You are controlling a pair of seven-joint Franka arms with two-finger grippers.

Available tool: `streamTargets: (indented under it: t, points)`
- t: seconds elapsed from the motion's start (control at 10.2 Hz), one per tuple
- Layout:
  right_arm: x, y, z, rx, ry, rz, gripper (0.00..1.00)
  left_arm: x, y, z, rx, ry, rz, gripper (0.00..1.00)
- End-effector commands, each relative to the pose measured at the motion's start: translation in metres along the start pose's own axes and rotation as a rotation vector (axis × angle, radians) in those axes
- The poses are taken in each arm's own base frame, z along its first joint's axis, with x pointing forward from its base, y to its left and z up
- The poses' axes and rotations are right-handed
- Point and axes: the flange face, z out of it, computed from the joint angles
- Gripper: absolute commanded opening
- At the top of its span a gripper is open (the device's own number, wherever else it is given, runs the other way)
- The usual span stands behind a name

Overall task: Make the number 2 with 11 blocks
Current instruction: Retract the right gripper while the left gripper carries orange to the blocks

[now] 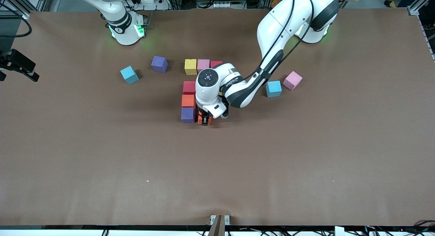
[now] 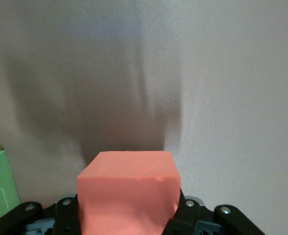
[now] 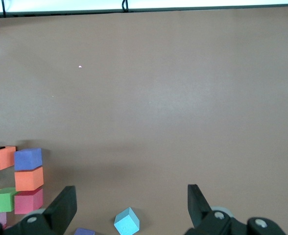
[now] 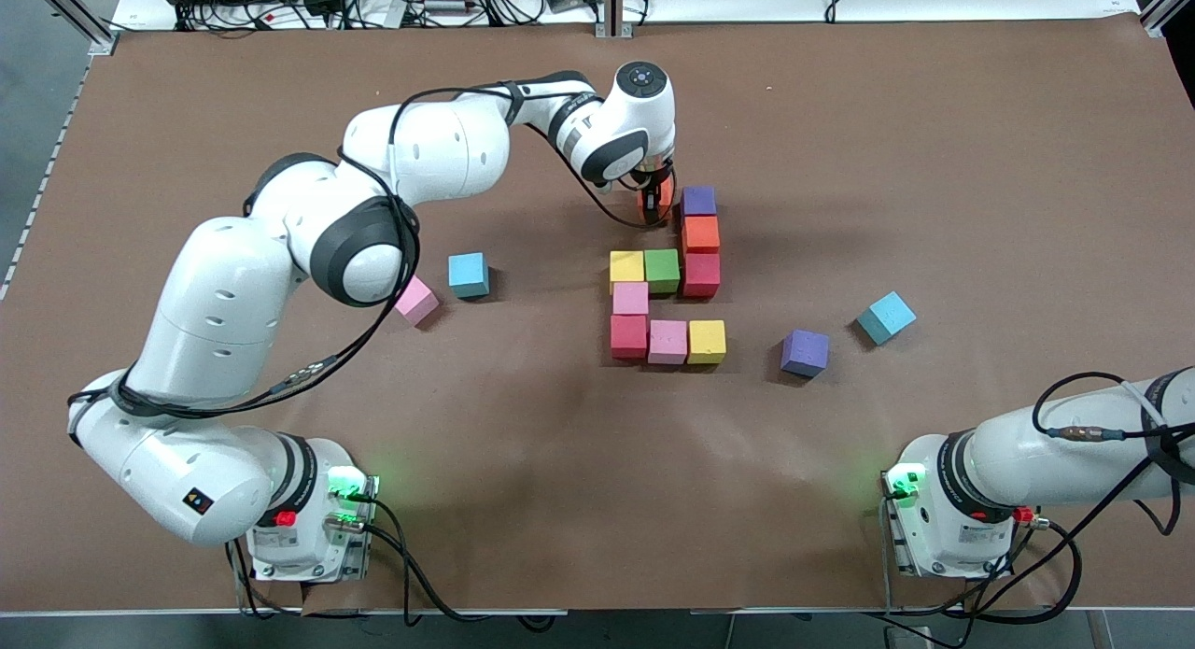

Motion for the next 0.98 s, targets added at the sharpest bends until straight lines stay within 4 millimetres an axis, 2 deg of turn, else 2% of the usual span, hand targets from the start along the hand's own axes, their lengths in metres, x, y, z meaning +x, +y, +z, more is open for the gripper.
streamTargets:
  t: [0.0,0.2,0.49,0.68,0.78,0.88]
  points:
    - [0.009,0.003,0.002,0.027,-0.013,0.008,1.00,-0.007,-0.003,0.004,0.001,-0.013,-0.019,0.08]
    - [0.001,0.001,0.011,0.027,-0.088,0.000,1.00,-0.010,-0.006,0.007,0.001,-0.015,-0.015,0.09]
    - [0.007,-0.001,0.022,0.026,-0.103,-0.022,1.00,-0.009,-0.008,0.012,0.006,-0.011,-0.016,0.10]
    - [0.007,0.000,0.022,0.028,-0.103,-0.024,1.00,-0.008,-0.008,0.013,0.006,-0.009,-0.025,0.14]
    - [0.008,0.000,0.024,0.027,-0.106,-0.026,1.00,-0.009,-0.008,0.013,0.006,-0.009,-0.024,0.19]
    - [0.009,-0.006,0.029,0.022,-0.119,-0.044,1.00,-0.009,-0.008,0.013,0.005,-0.010,-0.022,0.38]
